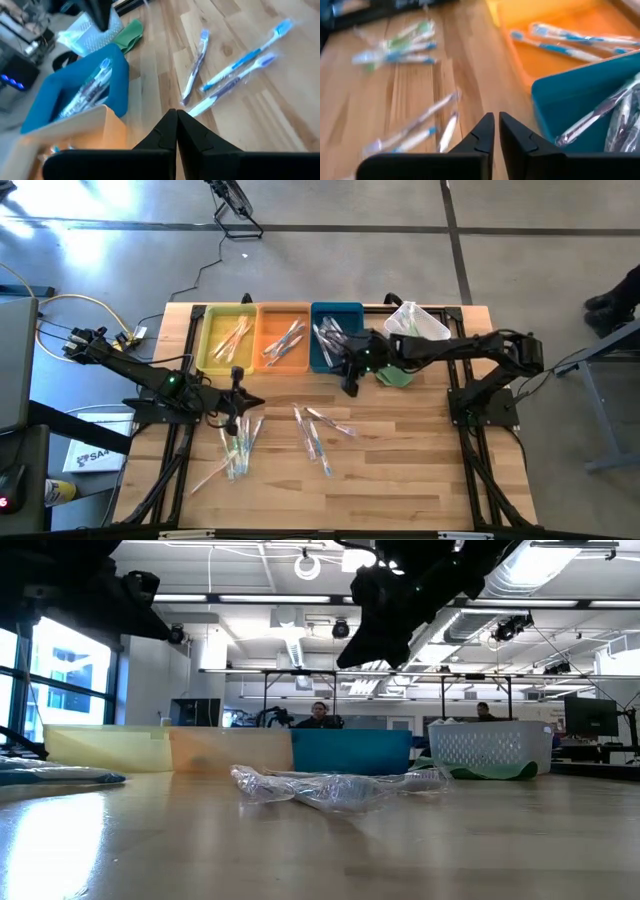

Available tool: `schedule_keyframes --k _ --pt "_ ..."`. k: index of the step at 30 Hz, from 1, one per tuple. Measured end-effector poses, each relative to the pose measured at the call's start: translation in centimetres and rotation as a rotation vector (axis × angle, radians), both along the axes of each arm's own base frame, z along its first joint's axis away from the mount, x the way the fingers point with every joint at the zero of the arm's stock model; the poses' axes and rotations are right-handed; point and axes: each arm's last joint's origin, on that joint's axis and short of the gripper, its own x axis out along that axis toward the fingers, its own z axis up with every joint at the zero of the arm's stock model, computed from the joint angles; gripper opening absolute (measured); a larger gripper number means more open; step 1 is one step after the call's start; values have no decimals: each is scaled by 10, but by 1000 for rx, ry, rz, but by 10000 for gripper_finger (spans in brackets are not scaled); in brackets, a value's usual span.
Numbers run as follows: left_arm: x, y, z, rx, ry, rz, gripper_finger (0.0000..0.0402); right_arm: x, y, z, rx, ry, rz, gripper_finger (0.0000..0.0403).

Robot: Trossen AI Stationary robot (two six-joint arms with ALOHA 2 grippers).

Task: Pick & Place Toothbrushes
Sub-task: Put the blue toothbrush into the orange bin

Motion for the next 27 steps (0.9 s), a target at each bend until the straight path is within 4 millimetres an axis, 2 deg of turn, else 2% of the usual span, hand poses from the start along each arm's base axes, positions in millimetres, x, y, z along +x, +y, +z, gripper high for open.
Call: schedule_keyframes --k 4,8,11,18,27 --pt "0 0 0 -89 -18 40 3 -2 7 -3 -17 44 43 4" --pt "0 0 1 -126 -29 55 3 -1 15 -4 63 50 6 4" --pt "1 0 1 -117 -34 57 3 1 29 -4 67 51 22 4" --pt "0 2 2 -51 -47 123 3 3 67 -3 -45 46 2 4" --pt "0 3 1 -29 -34 115 3 4 98 6 -43 -19 -186 3"
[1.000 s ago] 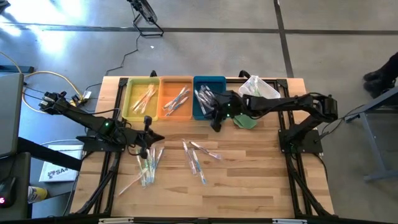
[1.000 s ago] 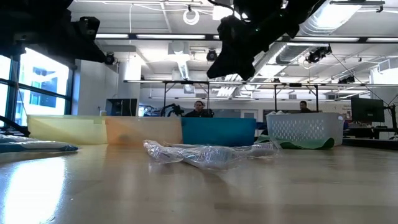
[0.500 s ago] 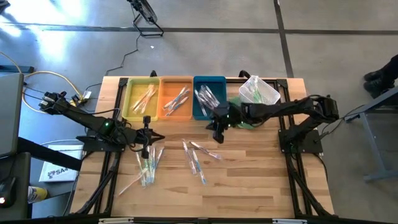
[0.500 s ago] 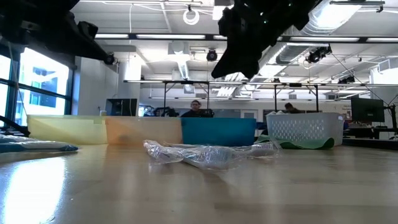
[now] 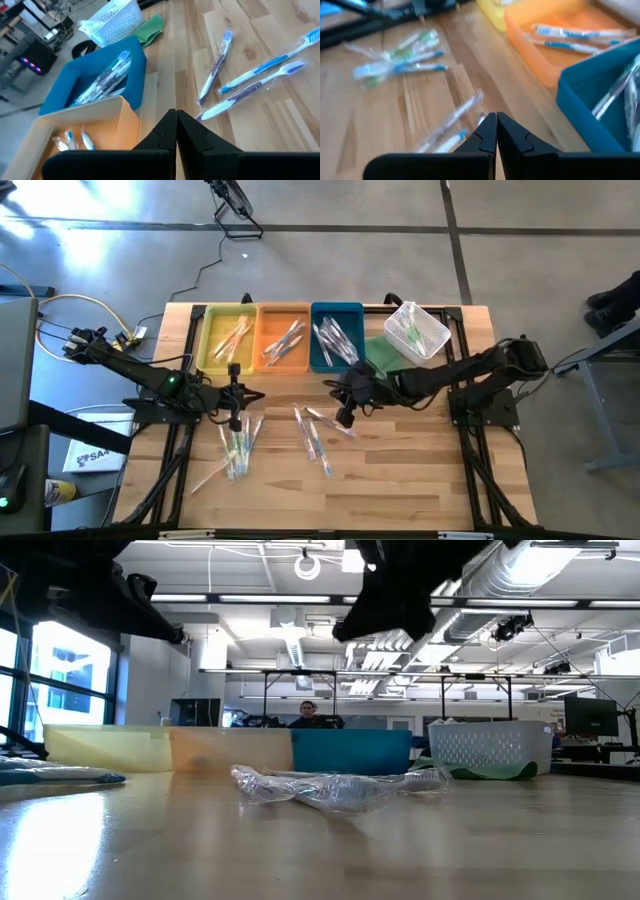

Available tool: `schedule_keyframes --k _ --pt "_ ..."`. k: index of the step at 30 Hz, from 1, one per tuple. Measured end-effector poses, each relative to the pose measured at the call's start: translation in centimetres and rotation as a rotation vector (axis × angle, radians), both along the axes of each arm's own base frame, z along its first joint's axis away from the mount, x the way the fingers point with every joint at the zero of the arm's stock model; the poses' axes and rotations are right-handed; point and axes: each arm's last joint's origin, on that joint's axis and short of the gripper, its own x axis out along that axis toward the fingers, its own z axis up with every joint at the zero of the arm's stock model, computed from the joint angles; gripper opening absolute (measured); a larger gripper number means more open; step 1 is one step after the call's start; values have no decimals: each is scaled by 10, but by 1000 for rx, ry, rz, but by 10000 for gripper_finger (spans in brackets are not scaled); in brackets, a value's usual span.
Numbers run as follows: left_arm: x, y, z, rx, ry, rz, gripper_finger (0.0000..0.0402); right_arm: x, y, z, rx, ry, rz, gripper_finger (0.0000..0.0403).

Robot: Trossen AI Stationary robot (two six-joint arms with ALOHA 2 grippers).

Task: Pick & Place Toothbrushes
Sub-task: Put the blue toothbrush into the orange bin

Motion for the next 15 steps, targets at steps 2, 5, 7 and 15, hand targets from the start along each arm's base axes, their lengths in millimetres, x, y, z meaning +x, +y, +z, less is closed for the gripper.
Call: schedule_keyframes --k 2,5,7,15 --pt "0 0 0 22 6 -9 3 3 6 9 -2 -30 -7 3" --pt "0 0 0 32 8 -13 3 5 14 23 -18 -48 -11 2" --pt "0 0 0 33 8 -13 3 6 19 32 -36 -54 -22 2" --pt "0 0 0 60 15 -24 3 16 30 40 16 12 -114 2"
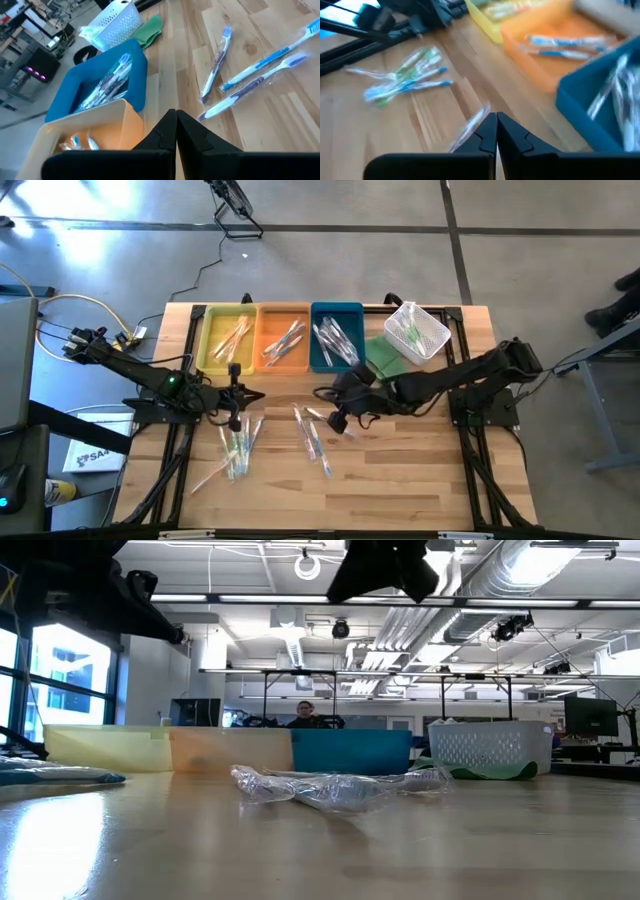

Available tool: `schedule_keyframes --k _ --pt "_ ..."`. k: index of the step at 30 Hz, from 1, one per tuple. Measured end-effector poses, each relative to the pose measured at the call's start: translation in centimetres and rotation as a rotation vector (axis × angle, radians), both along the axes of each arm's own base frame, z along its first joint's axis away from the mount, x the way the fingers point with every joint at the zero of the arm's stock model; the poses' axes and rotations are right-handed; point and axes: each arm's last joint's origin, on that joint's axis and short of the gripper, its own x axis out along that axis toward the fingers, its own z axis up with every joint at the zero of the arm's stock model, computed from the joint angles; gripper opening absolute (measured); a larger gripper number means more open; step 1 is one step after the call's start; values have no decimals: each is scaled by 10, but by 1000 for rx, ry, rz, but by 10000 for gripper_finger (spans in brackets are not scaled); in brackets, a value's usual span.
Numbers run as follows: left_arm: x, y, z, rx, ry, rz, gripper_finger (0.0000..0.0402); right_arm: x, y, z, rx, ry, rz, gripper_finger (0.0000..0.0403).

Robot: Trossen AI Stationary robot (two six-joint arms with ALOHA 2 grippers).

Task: Pick & Place Toothbrushes
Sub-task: Put the blue toothbrush into the orange bin

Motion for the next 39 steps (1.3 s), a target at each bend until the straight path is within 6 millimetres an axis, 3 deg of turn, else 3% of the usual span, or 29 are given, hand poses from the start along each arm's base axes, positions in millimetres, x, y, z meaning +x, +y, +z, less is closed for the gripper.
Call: schedule_keyframes --k 12,19,23,35,39 --pt "-2 1 -3 36 44 -8 3 52 23 -26 140 316 3 2" --pt "-2 1 -5 43 61 -9 3 72 34 -48 330 443 -12 2" --pt "-3 1 -6 46 72 -9 3 75 38 -58 420 478 -16 2" --pt "-4 1 -7 51 85 -11 3 72 40 -59 461 534 66 2" --pt "-4 1 -7 51 85 -11 3 71 41 -60 459 539 58 23"
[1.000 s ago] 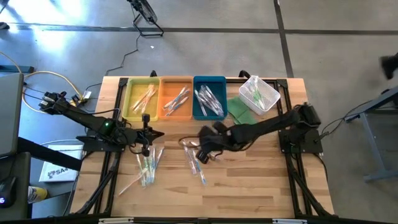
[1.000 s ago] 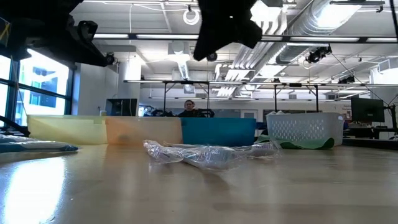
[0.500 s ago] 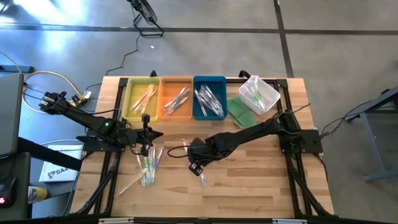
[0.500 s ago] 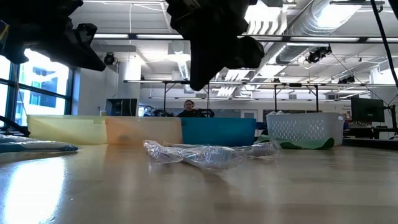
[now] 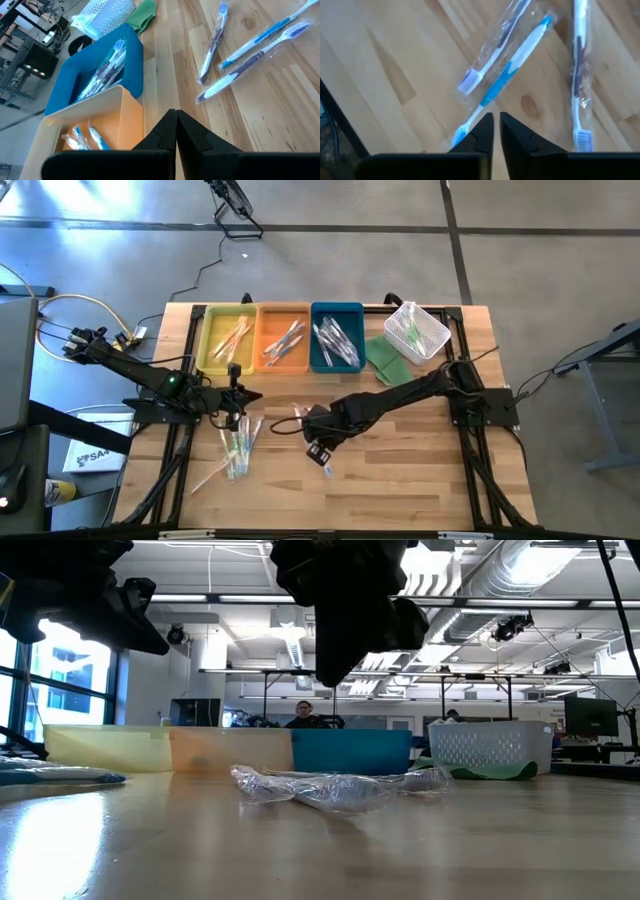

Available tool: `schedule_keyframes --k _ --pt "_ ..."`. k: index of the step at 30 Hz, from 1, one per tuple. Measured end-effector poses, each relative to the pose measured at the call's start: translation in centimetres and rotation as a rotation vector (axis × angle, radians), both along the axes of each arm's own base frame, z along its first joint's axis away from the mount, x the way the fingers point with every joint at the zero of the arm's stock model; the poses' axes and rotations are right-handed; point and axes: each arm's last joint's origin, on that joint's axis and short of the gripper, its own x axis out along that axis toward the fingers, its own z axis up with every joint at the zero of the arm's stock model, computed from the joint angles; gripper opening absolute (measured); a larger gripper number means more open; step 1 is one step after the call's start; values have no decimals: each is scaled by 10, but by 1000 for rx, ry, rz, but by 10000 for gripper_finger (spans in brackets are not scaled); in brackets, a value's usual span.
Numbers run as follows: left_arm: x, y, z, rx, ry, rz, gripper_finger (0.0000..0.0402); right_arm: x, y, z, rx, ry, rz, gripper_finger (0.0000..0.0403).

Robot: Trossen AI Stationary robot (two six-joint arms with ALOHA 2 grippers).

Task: Pick & Place Toothbrushes
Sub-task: Put the blue toothbrush into the orange bin

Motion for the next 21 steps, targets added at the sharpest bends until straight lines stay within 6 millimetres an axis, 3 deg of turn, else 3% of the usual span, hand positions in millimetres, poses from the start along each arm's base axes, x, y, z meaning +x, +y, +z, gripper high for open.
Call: schedule_keyframes --k 4,10,21 --pt "0 0 0 0 0 0 3 0 3 -1 -27 -6 -56 76" --pt "0 0 0 1 2 0 3 4 13 -18 56 35 -89 148" --pt "-1 0 -1 7 17 1 3 7 28 -44 38 76 -92 166"
